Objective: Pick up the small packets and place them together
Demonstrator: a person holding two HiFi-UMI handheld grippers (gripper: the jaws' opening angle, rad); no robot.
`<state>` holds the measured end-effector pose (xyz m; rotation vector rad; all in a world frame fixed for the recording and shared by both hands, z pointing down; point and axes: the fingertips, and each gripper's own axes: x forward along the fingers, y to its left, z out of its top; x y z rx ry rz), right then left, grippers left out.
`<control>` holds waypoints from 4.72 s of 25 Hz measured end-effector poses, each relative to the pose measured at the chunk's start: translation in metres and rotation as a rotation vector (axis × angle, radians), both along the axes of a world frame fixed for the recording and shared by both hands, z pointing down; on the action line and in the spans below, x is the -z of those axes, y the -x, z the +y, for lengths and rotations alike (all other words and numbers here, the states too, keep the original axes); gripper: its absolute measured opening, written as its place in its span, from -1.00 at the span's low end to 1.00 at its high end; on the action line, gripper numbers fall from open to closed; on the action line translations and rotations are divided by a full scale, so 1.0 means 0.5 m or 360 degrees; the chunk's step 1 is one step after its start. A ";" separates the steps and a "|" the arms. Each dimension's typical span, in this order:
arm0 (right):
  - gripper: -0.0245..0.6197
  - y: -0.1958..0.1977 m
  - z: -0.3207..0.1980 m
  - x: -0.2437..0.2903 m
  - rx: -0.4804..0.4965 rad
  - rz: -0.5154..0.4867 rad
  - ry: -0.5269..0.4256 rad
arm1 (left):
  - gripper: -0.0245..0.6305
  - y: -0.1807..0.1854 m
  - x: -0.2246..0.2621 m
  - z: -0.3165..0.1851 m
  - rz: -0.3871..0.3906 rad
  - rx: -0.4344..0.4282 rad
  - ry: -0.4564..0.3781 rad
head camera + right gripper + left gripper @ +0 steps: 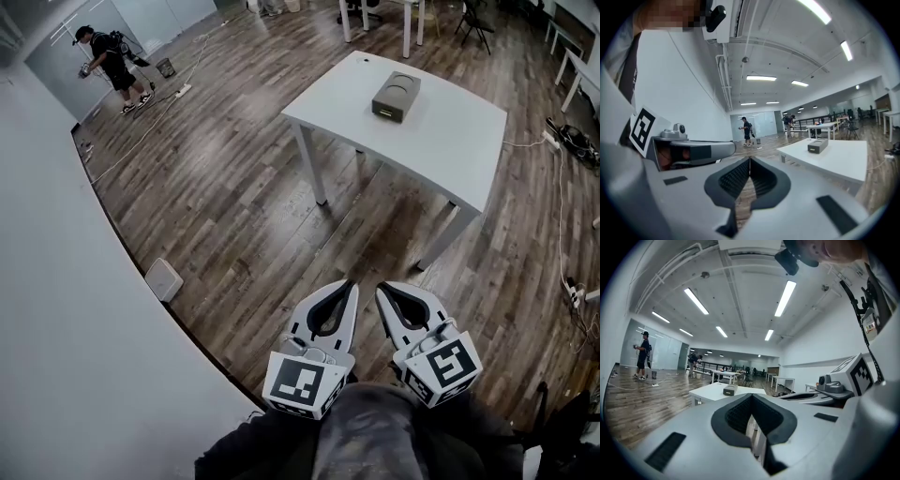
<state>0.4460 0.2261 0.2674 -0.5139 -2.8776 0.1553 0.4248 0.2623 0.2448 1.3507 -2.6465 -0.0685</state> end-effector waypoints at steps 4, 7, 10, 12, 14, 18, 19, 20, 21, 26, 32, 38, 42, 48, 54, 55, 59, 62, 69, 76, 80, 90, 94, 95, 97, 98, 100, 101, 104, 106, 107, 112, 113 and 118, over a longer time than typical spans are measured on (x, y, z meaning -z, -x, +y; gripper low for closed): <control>-0.91 0.050 0.025 0.018 -0.0029 -0.0042 -0.0076 | -0.92 0.043 0.010 0.025 -0.0012 -0.0023 -0.0010; -0.91 0.077 0.028 0.026 -0.0077 -0.0066 -0.0174 | -0.92 0.079 0.025 0.042 -0.0027 0.0001 -0.0036; -0.91 0.091 0.002 0.025 -0.0199 -0.0068 -0.0233 | -0.92 0.099 0.025 0.050 -0.0029 0.0017 -0.0046; -0.91 0.097 -0.017 0.028 -0.0272 -0.0081 -0.0236 | -0.92 0.109 0.019 0.047 -0.0020 0.0014 -0.0043; -0.91 0.102 -0.028 0.025 -0.0292 -0.0080 -0.0227 | -0.92 0.118 0.010 0.040 -0.0001 0.0007 -0.0036; -0.91 0.121 -0.036 0.006 -0.0267 -0.0046 -0.0198 | -0.92 0.133 -0.005 0.018 0.0026 -0.0012 -0.0024; -0.91 0.128 -0.038 0.006 -0.0256 -0.0043 -0.0193 | -0.92 0.138 -0.004 0.012 0.0028 -0.0016 -0.0021; -0.91 0.133 -0.040 0.008 -0.0245 -0.0044 -0.0191 | -0.92 0.142 -0.004 0.006 0.0028 -0.0021 -0.0016; -0.91 0.137 -0.042 0.009 -0.0235 -0.0046 -0.0189 | -0.92 0.147 -0.005 0.001 0.0031 -0.0024 -0.0010; -0.91 0.164 -0.070 -0.013 -0.0220 -0.0004 -0.0145 | -0.92 0.174 -0.034 -0.036 0.0106 -0.0048 0.0022; -0.91 0.214 -0.120 -0.037 -0.0219 0.0030 -0.0133 | -0.92 0.226 -0.063 -0.091 0.0168 -0.0052 0.0071; -0.91 0.282 -0.187 -0.046 -0.0169 0.0024 -0.0109 | -0.92 0.289 -0.075 -0.174 0.0197 -0.0053 0.0128; -0.91 0.324 -0.234 -0.022 -0.0118 -0.0025 -0.0109 | -0.92 0.321 -0.044 -0.227 0.0139 -0.0035 0.0126; -0.91 0.368 -0.248 0.030 -0.0044 -0.0135 -0.0112 | -0.92 0.358 0.005 -0.243 0.0071 0.0037 0.0105; -0.91 0.419 -0.251 0.031 -0.0001 -0.0145 -0.0130 | -0.92 0.404 0.009 -0.241 0.0051 0.0084 0.0083; -0.91 0.429 -0.251 0.031 -0.0005 -0.0147 -0.0134 | -0.92 0.413 0.006 -0.240 0.0051 0.0086 0.0075; -0.91 0.476 -0.256 0.018 -0.0038 -0.0146 -0.0157 | -0.92 0.464 -0.013 -0.233 0.0069 0.0088 0.0042; -0.91 0.513 -0.247 0.004 -0.0052 -0.0103 -0.0177 | -0.92 0.513 -0.022 -0.216 0.0095 0.0082 0.0030; -0.91 0.635 -0.223 -0.029 -0.0142 0.0037 -0.0191 | -0.92 0.636 -0.053 -0.175 0.0178 0.0034 0.0024; -0.91 0.770 -0.194 -0.041 -0.0202 0.0089 -0.0221 | -0.92 0.772 -0.066 -0.145 0.0212 -0.0021 0.0003; -0.91 0.835 -0.185 -0.031 -0.0244 0.0054 -0.0243 | -0.92 0.835 -0.059 -0.141 0.0189 -0.0083 -0.0020; -0.91 0.888 -0.214 -0.014 -0.0488 0.0008 -0.0318 | -0.92 0.911 -0.060 -0.179 0.0198 -0.0330 -0.0054; -0.91 0.877 -0.248 -0.012 -0.0605 0.0025 -0.0343 | -0.92 0.911 -0.060 -0.217 0.0193 -0.0441 -0.0058; -0.91 0.875 -0.258 -0.013 -0.0630 0.0030 -0.0343 | -0.92 0.912 -0.060 -0.225 0.0192 -0.0465 -0.0056; -0.91 0.875 -0.278 -0.011 -0.0678 0.0030 -0.0335 | -0.92 0.914 -0.056 -0.243 0.0186 -0.0506 -0.0050; -0.91 0.877 -0.287 -0.008 -0.0698 0.0025 -0.0332 | -0.92 0.916 -0.053 -0.251 0.0179 -0.0522 -0.0048; -0.91 0.882 -0.303 0.000 -0.0732 0.0008 -0.0329 | -0.92 0.921 -0.043 -0.263 0.0161 -0.0543 -0.0046; -0.91 0.884 -0.309 0.005 -0.0745 0.0000 -0.0329 | -0.92 0.923 -0.038 -0.267 0.0153 -0.0551 -0.0046; -0.91 0.879 -0.320 0.009 -0.0772 -0.0009 -0.0330 | -0.92 0.920 -0.037 -0.280 0.0143 -0.0576 -0.0033; -0.91 0.877 -0.332 -0.004 -0.0792 0.0010 -0.0311 | -0.92 0.920 -0.048 -0.292 0.0158 -0.0595 -0.0017; -0.91 0.877 -0.340 -0.011 -0.0804 0.0022 -0.0298 | -0.92 0.920 -0.055 -0.300 0.0171 -0.0607 -0.0005; -0.91 0.889 -0.386 -0.034 -0.0867 0.0064 -0.0253 | -0.92 0.930 -0.079 -0.345 0.0220 -0.0671 0.0052; -0.91 0.891 -0.395 -0.038 -0.0880 0.0072 -0.0246 | -0.92 0.934 -0.081 -0.355 0.0222 -0.0684 0.0062; -0.91 0.892 -0.463 -0.057 -0.0974 0.0107 -0.0221 | -0.92 0.948 -0.098 -0.429 0.0236 -0.0771 0.0101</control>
